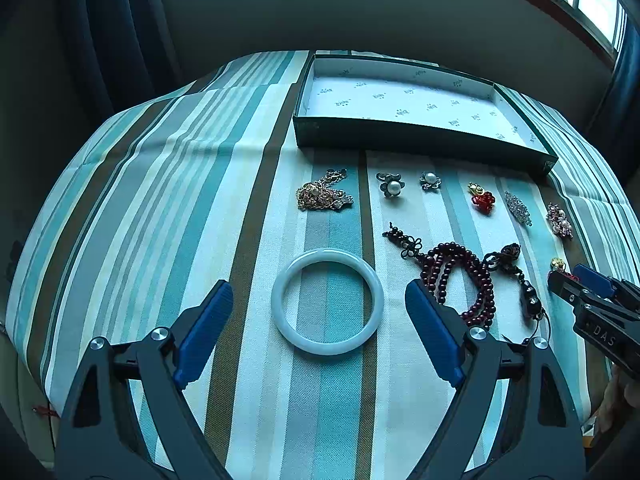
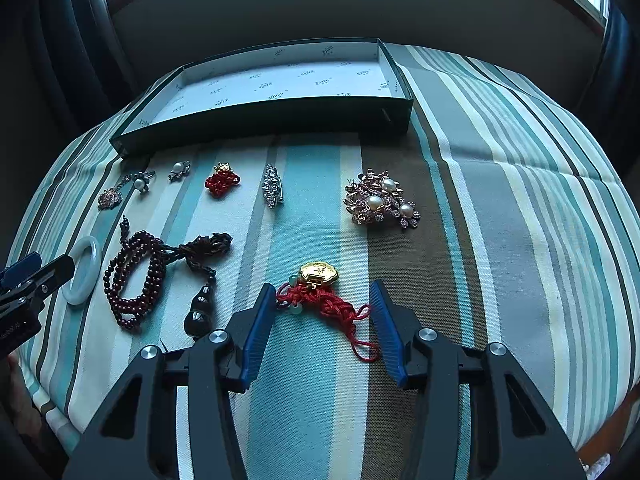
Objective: Organize jewelry
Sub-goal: 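Grasp the gold charm with red tassel with the right tool while the left tool approaches the white bangle, then close the left tool on the white jade bangle while the right tool holds the charm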
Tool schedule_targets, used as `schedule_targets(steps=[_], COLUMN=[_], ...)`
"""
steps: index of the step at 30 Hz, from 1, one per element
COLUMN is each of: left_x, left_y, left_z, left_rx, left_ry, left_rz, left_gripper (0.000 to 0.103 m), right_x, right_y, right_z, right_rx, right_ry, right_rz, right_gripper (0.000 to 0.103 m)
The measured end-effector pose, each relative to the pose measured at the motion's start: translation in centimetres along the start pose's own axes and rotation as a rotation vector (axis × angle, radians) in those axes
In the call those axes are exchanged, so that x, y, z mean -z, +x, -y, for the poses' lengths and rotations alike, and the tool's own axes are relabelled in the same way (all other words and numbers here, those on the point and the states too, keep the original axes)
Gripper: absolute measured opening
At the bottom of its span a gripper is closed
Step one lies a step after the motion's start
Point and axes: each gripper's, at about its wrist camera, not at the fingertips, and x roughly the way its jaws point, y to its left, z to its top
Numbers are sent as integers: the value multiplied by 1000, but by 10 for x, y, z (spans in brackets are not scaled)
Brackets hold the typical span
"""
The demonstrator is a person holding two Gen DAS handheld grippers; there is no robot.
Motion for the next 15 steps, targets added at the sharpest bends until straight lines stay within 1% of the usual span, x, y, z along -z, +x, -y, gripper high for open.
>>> schedule_targets(steps=[2,4,5,6,7,10,15], left_x=[0,1,1,2,1,2,2], left_y=[1,2,2,2,3,4,7], left_z=[0,1,1,1,1,1,1], left_rx=[0,0,2,2,2,1,2], left_ry=[1,1,1,0,0,2,-3], left_rz=[-3,-6,-8,-9,-11,-12,-19], left_gripper=[88,88,88,88,88,88,88], right_x=[0,-1,-1,-1,-1,-1,-3], right_y=[0,0,0,0,0,0,-6], right_z=[-1,0,1,2,2,3,5], right_rx=[3,-8,-10,-14,-17,-32,-19], right_ry=[-12,-10,-9,-12,-13,-11,-15], right_rz=[4,7,8,9,9,14,38], right_gripper=[41,30,28,22,19,15,15])
